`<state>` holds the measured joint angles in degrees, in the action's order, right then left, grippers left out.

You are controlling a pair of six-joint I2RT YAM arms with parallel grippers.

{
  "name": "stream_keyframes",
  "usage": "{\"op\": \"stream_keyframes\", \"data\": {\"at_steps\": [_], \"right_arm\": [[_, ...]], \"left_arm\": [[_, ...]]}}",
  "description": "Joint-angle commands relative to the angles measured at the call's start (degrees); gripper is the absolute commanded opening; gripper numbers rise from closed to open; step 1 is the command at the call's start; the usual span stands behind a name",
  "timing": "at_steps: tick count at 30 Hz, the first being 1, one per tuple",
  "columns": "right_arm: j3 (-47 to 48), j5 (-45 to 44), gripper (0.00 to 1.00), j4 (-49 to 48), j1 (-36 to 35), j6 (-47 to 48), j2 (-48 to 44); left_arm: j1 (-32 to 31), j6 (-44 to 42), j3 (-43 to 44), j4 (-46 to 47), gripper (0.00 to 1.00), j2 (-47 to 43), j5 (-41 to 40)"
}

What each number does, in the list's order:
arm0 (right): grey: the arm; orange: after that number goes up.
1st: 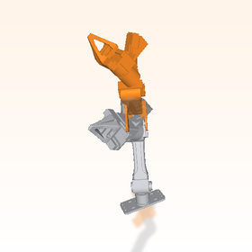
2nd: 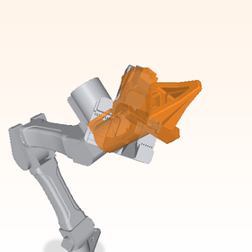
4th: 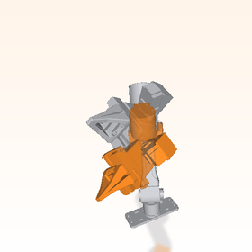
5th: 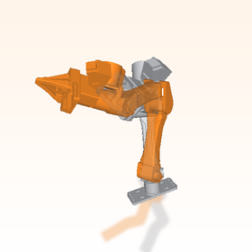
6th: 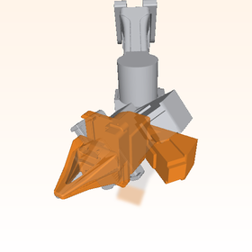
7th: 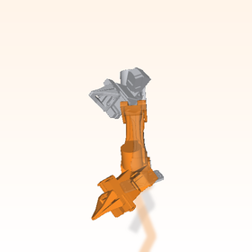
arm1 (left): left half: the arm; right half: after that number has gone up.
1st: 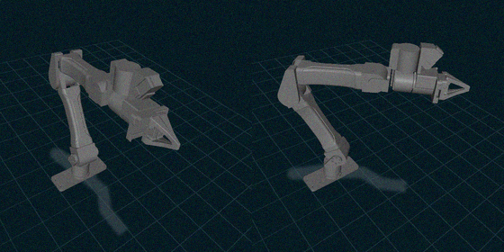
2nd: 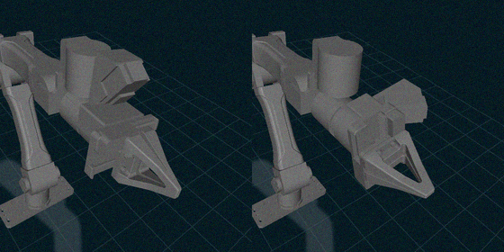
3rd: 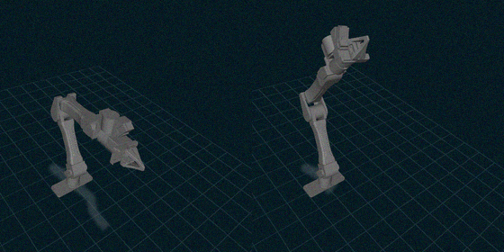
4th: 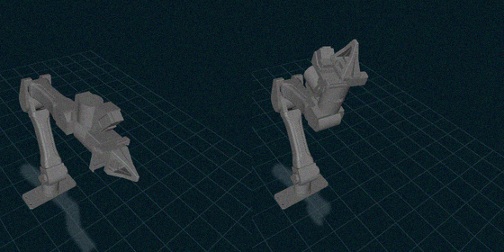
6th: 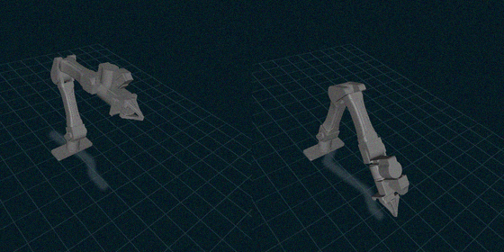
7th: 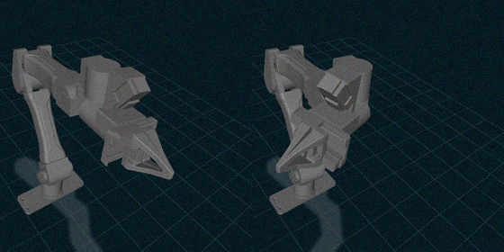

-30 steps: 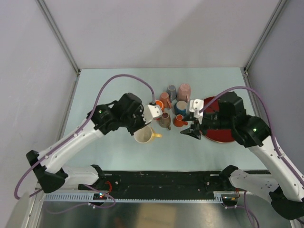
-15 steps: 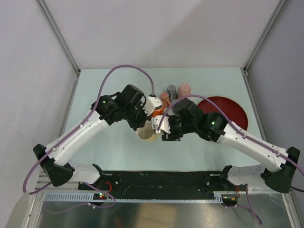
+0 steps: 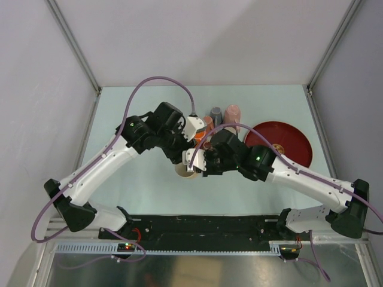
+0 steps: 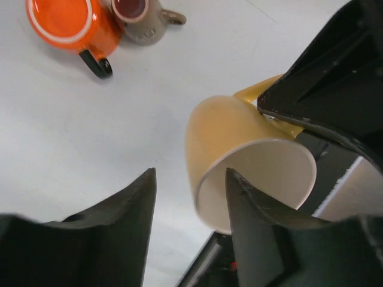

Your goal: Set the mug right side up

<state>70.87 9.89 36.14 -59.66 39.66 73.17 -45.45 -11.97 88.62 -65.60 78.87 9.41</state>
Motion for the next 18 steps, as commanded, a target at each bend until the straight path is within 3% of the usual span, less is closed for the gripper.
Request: {"op": "stream_keyframes", "data": {"at_steps": [1, 4, 7, 12, 18], "right_arm": [[-2.6, 0.5, 0.0, -1.2, 0.7, -0.1, -2.5], [-4.8, 1.8, 0.0, 1.5, 3.5, -0.5, -6.1], [-6.5, 4.1, 0.0, 5.0, 9.3, -3.4, -9.6], [-9.1, 6.4, 0.0, 6.5, 24.8, -11.0, -15.7], [-13.0, 9.0, 0.0, -0.3, 47.6, -12.3, -17.2]], "left_arm": [[0.2, 2.8, 1.2, 4.8, 0.69, -2.9, 1.3], [1.2, 3.1, -0.6, 5.2, 0.9, -4.8, 0.7], [4.4, 4.2, -2.4, 5.3, 0.98, -7.2, 2.6], [10.7, 4.4, -5.8, 5.5, 1.0, -10.4, 6.6], [14.2, 1.2, -6.5, 5.4, 1.0, -11.8, 5.1]]}}
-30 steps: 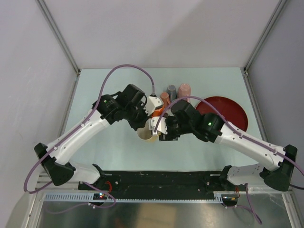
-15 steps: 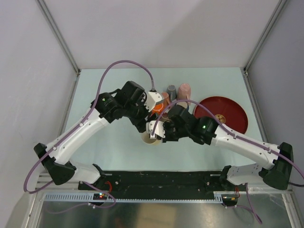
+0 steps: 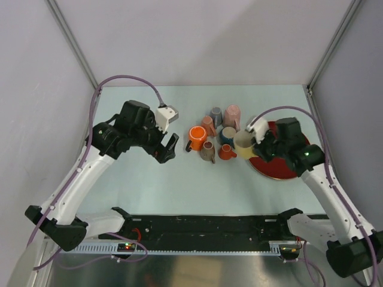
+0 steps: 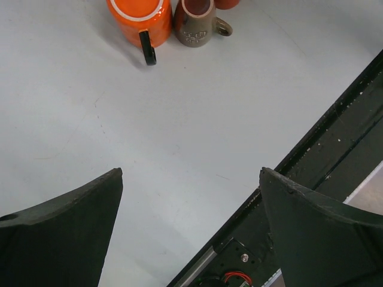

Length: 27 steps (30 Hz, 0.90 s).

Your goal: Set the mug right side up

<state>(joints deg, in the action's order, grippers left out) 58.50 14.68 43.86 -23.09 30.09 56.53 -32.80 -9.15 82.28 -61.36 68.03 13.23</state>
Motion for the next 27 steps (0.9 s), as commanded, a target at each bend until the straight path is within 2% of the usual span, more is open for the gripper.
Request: {"op": "stream_keyframes", "data": {"at_steps": [1, 5, 10, 16, 27], "right_arm": [[-0.6, 5.7, 0.0, -9.2, 14.5, -2.4, 0.8], [0.0, 11.4, 0.0, -13.1, 25.3, 2.6, 7.3], [1.9, 12.0, 0.0, -17.7, 30.3, 12.7, 16.5], [6.2, 13.5, 0.0, -20.9, 32.8, 14.4, 25.4], [9.8, 13.4, 0.0, -26.9, 33.5, 15.5, 34.7]], "left_arm": [[1.8, -1.8, -0.1, 1.2, 1.0, -0.8, 1.3], [2.6, -1.9, -0.1, 1.2, 1.0, -0.5, 2.0], [3.2, -2.4, -1.2, 1.1, 0.99, -1.1, 1.1], [3.3, -3.9, -2.7, 0.8, 0.99, -2.3, -1.3], [3.3, -6.0, -1.4, 0.0, 0.98, -0.6, -4.6]]}}
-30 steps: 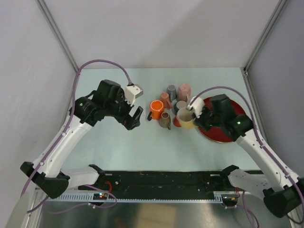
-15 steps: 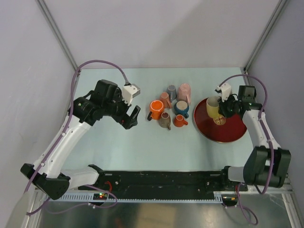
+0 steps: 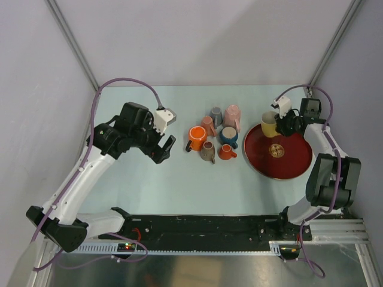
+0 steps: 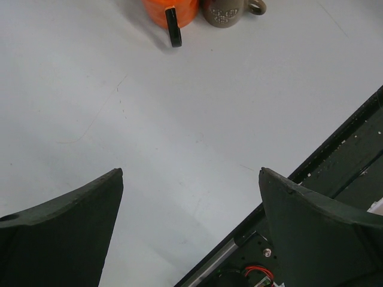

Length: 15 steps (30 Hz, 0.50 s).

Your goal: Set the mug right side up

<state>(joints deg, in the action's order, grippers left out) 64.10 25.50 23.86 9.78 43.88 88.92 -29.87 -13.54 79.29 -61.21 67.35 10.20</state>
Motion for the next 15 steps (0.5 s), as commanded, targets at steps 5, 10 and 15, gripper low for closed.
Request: {"op": "stream_keyframes", "data": {"at_steps": [5, 10, 15], "right_arm": [[4.4, 3.0, 0.0, -9.2, 1.7, 0.9, 5.5], [4.4, 3.5, 0.0, -9.8, 2.0, 0.9, 7.3], [4.4, 3.3, 0.13, -8.0, 2.2, 2.9, 8.5]], "left_arm": [[0.3, -2.7, 2.6, -0.8, 0.98, 0.9, -3.6], [0.4, -3.4, 1.9, -1.6, 0.98, 0.9, -4.5], [0.4, -3.8, 1.2, -2.0, 0.99, 0.6, -4.7]]}}
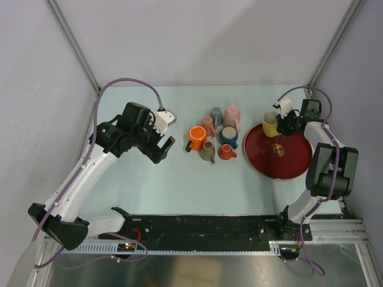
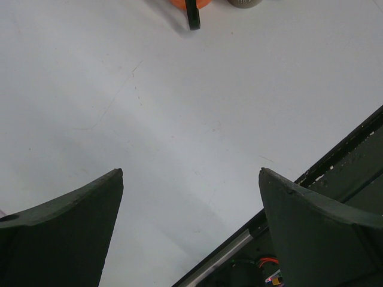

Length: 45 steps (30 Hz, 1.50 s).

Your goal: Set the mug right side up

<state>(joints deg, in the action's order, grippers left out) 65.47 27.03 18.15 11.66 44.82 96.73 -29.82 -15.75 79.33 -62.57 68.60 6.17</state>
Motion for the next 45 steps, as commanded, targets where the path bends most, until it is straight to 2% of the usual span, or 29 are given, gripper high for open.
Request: {"op": "stream_keyframes", "data": {"at_steps": [1, 9, 15, 22, 25, 29, 32, 37, 42, 45], "right_arm": [[3.1, 1.8, 0.16, -1.8, 0.5, 2.4, 0.8], [3.1, -1.9, 0.24, -2.1, 1.5, 4.7, 2.3], [3.5, -3.3, 0.4, -2.6, 2.3, 5.9, 3.4], [4.7, -2.7, 0.49, -0.6, 4.5, 5.5, 2.4], [5.1, -0.9, 0.54, 2.4, 5.2, 4.6, 0.5], [5.8, 4.7, 0.59, 11.9, 4.8, 3.7, -3.7], [5.9, 6.4, 0.61, 19.0, 1.8, 1.7, -8.0], [5.4, 6.1, 0.62, 24.4, -6.6, -5.0, -15.9], [4.2, 1.7, 0.61, 25.2, -17.0, -11.4, -22.5], [3.0, -0.8, 0.59, 22.1, -22.0, -16.9, -24.1]], "left_arm": [[0.4, -1.6, 1.0, -0.6, 0.99, -0.7, -0.6], [0.7, -1.0, -0.1, -0.6, 0.99, -1.1, 0.3], [0.9, -0.8, -0.5, -1.0, 0.99, -0.6, 0.4], [0.9, -0.8, -0.6, -0.9, 0.98, 0.0, 1.5], [0.9, -1.0, -0.3, -0.9, 0.98, 0.1, 2.4], [0.9, -1.3, -0.2, -0.9, 0.98, -0.1, 4.0], [0.8, -2.7, -0.6, -0.9, 0.98, -0.4, 5.4], [0.8, -5.1, -1.2, -0.1, 0.95, -0.8, 8.6], [0.8, 2.9, -5.9, 9.3, 0.92, -3.1, 9.5], [0.8, 7.9, -12.8, 17.8, 0.9, -6.1, 7.8]]}}
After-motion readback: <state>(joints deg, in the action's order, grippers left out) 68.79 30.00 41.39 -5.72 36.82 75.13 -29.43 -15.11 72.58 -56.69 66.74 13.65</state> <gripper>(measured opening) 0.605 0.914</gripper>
